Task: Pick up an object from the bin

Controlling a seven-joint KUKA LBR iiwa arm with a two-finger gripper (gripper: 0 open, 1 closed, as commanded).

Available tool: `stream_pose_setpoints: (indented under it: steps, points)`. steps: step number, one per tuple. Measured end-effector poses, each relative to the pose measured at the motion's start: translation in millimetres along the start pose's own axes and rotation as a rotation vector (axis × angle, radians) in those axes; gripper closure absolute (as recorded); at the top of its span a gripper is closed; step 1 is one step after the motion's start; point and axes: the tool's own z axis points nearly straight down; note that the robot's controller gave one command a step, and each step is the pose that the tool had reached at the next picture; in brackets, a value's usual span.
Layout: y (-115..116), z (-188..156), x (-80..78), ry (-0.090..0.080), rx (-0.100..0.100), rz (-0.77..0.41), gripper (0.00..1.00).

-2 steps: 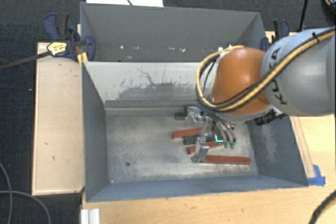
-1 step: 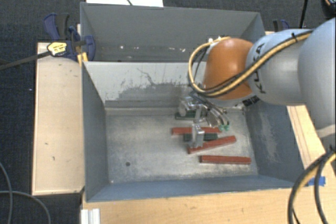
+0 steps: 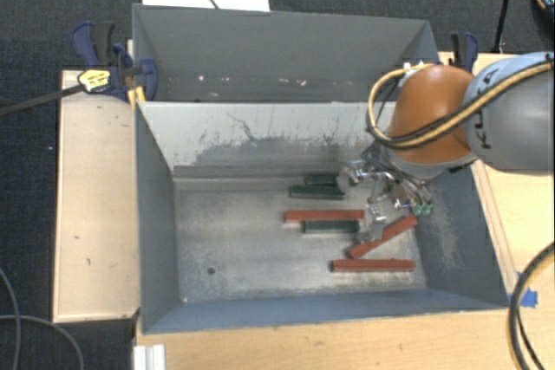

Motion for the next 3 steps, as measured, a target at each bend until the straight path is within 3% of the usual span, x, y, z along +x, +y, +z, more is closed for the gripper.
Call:
stream_pose_setpoints:
  steps: [1, 2, 3]
  points:
    - [47, 0, -10.3, 0.002, -0.005, 0.046, 0.00]
    - [151, 1, 16.0, 0.007, -0.007, 0.270, 0.00]
    - [81, 1, -2.5, 0.004, -0.002, 0.201, 0.00]
